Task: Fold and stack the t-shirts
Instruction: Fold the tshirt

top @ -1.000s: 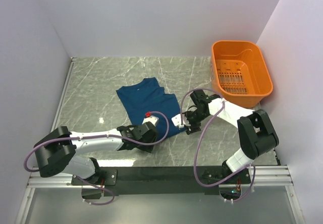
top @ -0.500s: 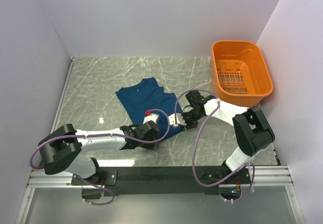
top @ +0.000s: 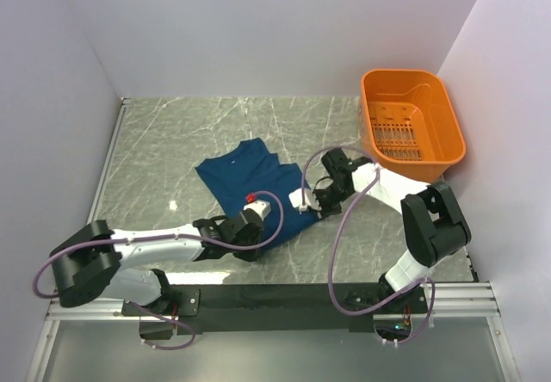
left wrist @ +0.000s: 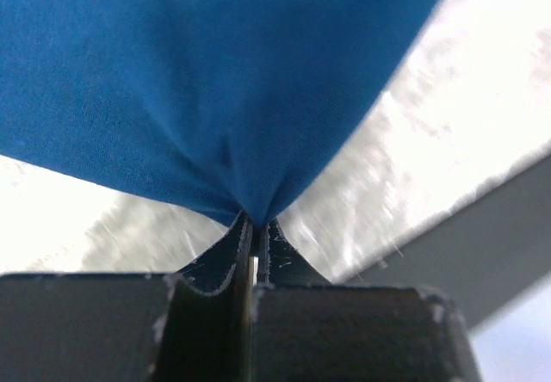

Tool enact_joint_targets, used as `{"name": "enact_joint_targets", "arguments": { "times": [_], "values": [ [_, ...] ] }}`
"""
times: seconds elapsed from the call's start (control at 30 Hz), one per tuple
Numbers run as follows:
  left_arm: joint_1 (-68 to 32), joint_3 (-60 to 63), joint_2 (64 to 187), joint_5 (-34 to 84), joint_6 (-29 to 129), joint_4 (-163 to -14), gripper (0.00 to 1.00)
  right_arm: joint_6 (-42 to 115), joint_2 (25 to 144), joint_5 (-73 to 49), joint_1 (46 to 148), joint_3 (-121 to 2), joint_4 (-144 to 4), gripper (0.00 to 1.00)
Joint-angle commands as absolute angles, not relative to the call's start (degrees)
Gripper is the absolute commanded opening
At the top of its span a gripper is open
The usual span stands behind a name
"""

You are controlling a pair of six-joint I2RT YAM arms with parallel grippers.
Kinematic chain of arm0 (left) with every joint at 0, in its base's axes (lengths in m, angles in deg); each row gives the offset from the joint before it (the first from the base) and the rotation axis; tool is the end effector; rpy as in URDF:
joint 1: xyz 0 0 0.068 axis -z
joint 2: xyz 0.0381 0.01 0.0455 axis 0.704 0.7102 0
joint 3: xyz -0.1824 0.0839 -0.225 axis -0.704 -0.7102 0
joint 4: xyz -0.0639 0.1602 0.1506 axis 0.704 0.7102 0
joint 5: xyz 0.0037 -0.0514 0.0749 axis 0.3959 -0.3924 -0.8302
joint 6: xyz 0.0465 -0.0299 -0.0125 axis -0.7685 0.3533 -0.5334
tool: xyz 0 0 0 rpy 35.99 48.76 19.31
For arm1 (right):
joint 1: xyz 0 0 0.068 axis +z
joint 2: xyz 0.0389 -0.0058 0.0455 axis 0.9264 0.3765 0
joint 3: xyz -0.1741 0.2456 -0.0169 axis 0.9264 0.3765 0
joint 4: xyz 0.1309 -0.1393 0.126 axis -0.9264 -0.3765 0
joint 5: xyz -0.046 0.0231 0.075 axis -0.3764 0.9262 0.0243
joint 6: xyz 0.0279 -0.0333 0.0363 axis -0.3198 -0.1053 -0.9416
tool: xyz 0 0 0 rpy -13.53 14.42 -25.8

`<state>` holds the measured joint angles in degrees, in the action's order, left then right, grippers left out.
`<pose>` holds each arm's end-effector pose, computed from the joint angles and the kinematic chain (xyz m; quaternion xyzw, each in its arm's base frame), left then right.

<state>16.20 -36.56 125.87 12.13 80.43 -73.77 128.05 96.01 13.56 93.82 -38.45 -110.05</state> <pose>0.1048 -0.1819 0.2097 0.1432 0.9416 -0.2123 0.2188 0.2211 0.1316 0.2186 -0.7991 0.5218 0.2030 0.2191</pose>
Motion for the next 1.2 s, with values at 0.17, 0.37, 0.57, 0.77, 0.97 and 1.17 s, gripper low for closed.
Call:
{"name": "enact_joint_targets", "arguments": {
  "times": [0.17, 0.37, 0.57, 0.77, 0.97, 1.17],
  "values": [
    [12.0, -36.7, 114.9, 25.5, 78.0, -69.8, 0.01, 128.6, 93.9, 23.5, 90.7, -51.8, -127.4, 0.0],
    [-5.9, -37.1, 107.4, 32.2, 79.1, -72.9, 0.01, 113.1, 103.2, 24.9, 92.3, -70.1, -123.2, 0.0],
    [-20.3, -30.9, 111.4, 36.0, 77.6, -73.5, 0.01, 94.9, 114.7, 21.5, 96.0, -87.9, -113.4, 0.0],
    [-31.4, -24.6, 116.1, 34.3, 74.1, -74.3, 0.01, 78.1, 126.9, 16.3, 98.2, -104.1, -103.5, 0.0],
    [-38.7, -22.6, 120.8, 33.7, 71.8, -77.1, 0.01, 67.5, 132.1, 5.7, 101.0, -106.2, -90.6, 0.0],
    [-43.6, -23.2, 128.3, 33.5, 71.2, -81.0, 0.01, 63.5, 138.4, -2.9, 103.6, -108.9, -84.4, 0.0]
  ]
}}
